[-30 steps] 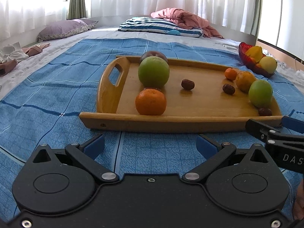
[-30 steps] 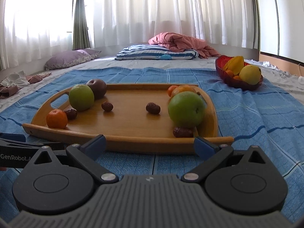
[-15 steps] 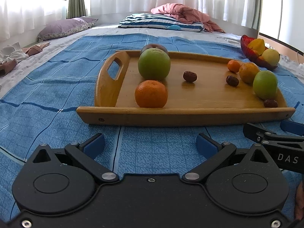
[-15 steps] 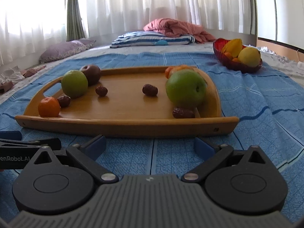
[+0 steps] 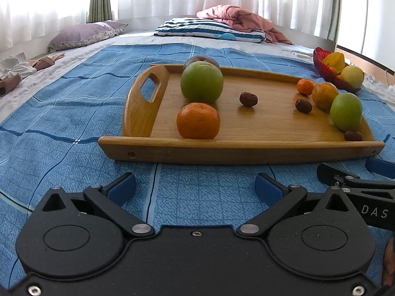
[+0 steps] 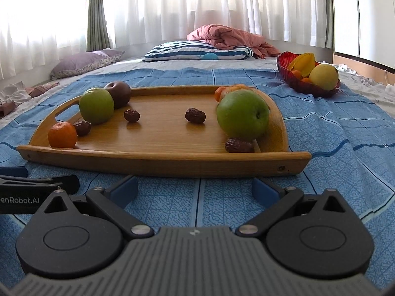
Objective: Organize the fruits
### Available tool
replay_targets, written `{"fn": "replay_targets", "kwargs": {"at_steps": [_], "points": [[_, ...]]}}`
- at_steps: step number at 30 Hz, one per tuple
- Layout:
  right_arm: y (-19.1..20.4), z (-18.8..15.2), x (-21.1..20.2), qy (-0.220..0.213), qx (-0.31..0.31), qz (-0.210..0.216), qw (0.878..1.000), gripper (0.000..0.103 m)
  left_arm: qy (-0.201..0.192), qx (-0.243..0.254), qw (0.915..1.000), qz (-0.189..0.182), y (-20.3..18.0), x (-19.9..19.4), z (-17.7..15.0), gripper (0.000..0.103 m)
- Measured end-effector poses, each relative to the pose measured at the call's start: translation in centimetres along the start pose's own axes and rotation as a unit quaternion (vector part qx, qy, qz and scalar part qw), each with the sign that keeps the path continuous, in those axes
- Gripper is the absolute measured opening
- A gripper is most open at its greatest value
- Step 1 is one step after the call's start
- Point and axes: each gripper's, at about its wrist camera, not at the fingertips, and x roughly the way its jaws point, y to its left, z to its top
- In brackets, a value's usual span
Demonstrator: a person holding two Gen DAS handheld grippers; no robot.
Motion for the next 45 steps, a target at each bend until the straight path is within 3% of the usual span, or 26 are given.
{"fn": "replay_targets", "kwargs": {"at_steps": [45], "points": [[-0.64,-0.26,-0.30,-0.016,0.018,0.009,1.000,0.103,-0.002,0.001,1.0000,0.000,-0.05,0.00,-0.16,0.103]]}}
